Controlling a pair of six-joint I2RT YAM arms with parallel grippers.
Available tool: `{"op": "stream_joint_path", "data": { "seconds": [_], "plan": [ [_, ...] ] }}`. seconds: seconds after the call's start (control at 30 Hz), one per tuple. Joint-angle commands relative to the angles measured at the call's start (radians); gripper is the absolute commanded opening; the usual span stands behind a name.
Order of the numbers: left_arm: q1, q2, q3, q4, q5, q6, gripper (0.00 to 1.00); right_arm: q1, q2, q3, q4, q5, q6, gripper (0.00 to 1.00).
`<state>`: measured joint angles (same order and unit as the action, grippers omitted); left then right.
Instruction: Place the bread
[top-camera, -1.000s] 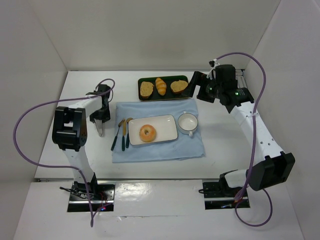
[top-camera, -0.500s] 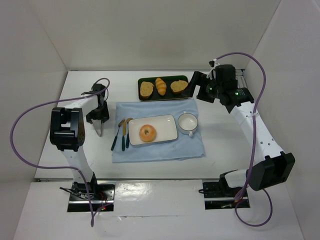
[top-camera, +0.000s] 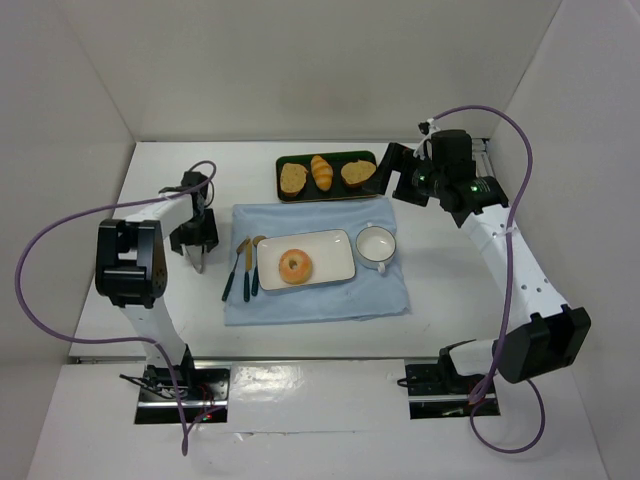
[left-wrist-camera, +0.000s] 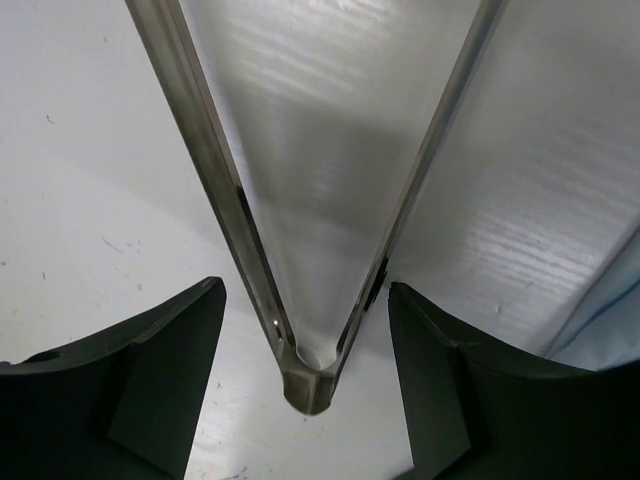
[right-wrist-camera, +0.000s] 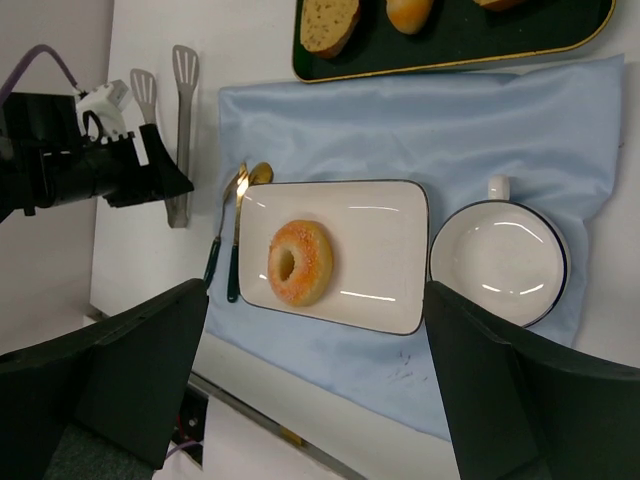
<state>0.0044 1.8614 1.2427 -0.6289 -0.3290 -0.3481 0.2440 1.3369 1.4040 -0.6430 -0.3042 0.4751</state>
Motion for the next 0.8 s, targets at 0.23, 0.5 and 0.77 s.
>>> {"op": "stream_joint_path", "data": {
  "seconds": [0.23,0.5,0.77],
  "plan": [
    [-0.053,-0.287,0.115,-0.074,0.027,-0.057,0.78,-0.008,-0.05,-0.039,0.023,0.007,0.002,0.96],
    [-0.191,-0.637,0.111,-0.083,0.157,-0.228,0.77,-0.008,-0.001,-0.086,0.031,-0.016,0.06,0.99],
    [-0.3,-0.849,0.086,-0.127,0.274,-0.365,0.76,0.081,-0.004,-0.083,0.074,0.099,0.122,1.0]
  ]
}}
